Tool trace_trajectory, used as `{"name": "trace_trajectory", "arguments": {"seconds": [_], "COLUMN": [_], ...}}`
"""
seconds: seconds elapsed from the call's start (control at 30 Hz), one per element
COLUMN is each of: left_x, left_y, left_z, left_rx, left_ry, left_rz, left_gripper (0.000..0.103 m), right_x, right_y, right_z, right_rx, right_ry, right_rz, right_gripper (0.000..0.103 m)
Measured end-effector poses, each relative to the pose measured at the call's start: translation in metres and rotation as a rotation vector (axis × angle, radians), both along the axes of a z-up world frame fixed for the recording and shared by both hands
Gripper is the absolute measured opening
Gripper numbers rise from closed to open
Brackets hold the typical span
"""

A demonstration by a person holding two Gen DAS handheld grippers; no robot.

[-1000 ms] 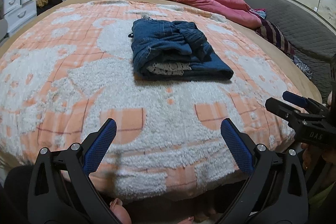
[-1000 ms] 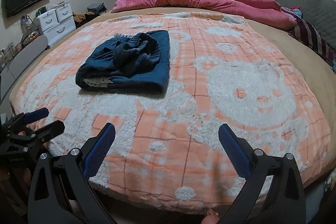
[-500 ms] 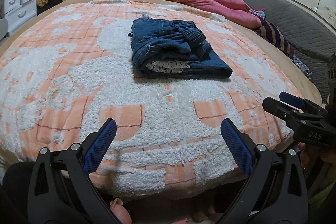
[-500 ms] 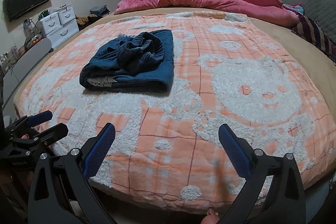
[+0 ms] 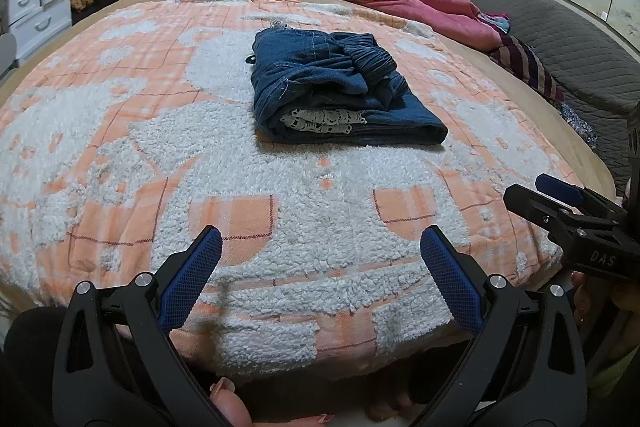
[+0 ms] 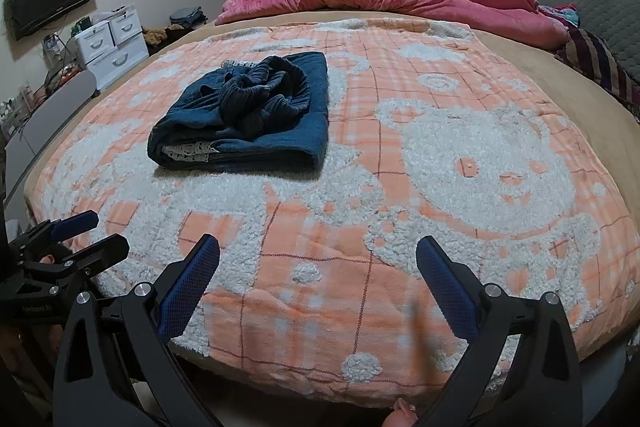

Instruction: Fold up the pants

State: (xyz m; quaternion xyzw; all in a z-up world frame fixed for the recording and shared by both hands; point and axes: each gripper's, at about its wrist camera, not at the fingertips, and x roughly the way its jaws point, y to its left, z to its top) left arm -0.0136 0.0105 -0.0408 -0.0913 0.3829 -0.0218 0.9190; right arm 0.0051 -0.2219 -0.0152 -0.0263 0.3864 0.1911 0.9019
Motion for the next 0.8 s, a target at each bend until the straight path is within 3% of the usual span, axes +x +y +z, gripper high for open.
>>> {"name": "trace_trajectory", "arguments": {"seconds": [0.8], "left_x": [0.0004], "left_y": [-0.0004], "left_z": [-0.0004], "left_rx": [0.0], "left_ry": [0.001], "left_rz": [0.001], "left_gripper": [0.093], "right_x": [0.0023], "right_y": [-0.0013], "right_z": [-0.0017], "right_rx": [0.004], "right_ry": [0.007], "right_rz": [-0.012], "right_gripper": [0.098]}}
